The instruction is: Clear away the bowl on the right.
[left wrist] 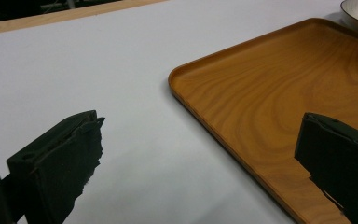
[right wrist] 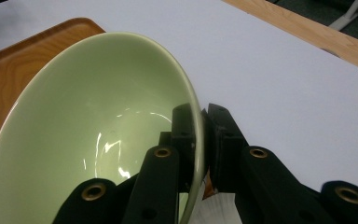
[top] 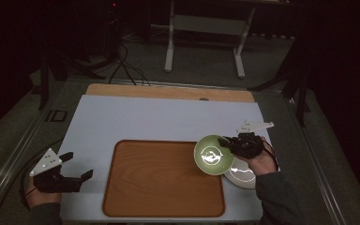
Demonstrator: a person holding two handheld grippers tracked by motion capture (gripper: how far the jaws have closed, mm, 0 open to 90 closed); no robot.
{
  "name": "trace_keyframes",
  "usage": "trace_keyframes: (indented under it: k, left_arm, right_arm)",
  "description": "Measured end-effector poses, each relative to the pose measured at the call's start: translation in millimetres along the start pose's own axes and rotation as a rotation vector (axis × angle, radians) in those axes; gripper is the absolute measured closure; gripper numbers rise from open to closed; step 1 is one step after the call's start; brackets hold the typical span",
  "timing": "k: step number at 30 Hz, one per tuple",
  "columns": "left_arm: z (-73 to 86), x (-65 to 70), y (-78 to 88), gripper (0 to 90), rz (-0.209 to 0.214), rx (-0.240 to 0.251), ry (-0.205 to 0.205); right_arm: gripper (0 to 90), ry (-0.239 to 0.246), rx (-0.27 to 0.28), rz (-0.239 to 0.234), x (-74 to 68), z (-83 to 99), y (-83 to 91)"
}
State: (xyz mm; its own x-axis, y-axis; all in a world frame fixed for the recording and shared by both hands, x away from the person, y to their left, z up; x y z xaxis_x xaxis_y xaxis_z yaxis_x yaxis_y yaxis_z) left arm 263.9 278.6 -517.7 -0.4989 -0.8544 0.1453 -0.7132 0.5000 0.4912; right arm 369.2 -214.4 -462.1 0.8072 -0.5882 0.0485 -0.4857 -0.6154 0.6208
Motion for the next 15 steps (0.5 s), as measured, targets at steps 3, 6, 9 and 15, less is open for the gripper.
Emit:
trace_keyframes:
  k: [3,6,9,15]
  left_arm:
    - [-0.1,0.1,0.0,0.7,0.001,0.000,0.000]
    - [-0.1,0.1,0.0,0.7,0.001,0.000,-0.001]
    - [-0.2,0.2,-0.1,0.7,0.002,0.001,0.000]
    - [-0.2,0.4,-0.2,0.7,0.002,0.000,-0.002]
  right_arm:
    - [81.8,0.003,0.001,-0.006,-1.7,-1.2,-1.9]
    - [81.8,0.006,-0.003,-0.010,-3.4,-1.7,-3.8]
    - [81.8,0.007,0.001,-0.013,-4.5,-2.3,-5.2]
    - [81.8,0.010,0.007,-0.027,-8.4,-5.5,-7.6]
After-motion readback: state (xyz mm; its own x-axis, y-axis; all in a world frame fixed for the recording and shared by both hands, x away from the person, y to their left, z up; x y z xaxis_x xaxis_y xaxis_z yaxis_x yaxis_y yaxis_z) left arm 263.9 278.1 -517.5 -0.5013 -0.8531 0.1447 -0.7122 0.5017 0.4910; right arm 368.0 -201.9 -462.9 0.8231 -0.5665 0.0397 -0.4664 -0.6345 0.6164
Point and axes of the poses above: each handheld gripper's, and its own axes: y roughly backward along the jaws, z roughly out of its underside, x roughly to its right, the point moved 6 cm from there along -y, roughly forward along the jaws, and after that the axes turned 6 degrees about y, right-handed, at the moved point
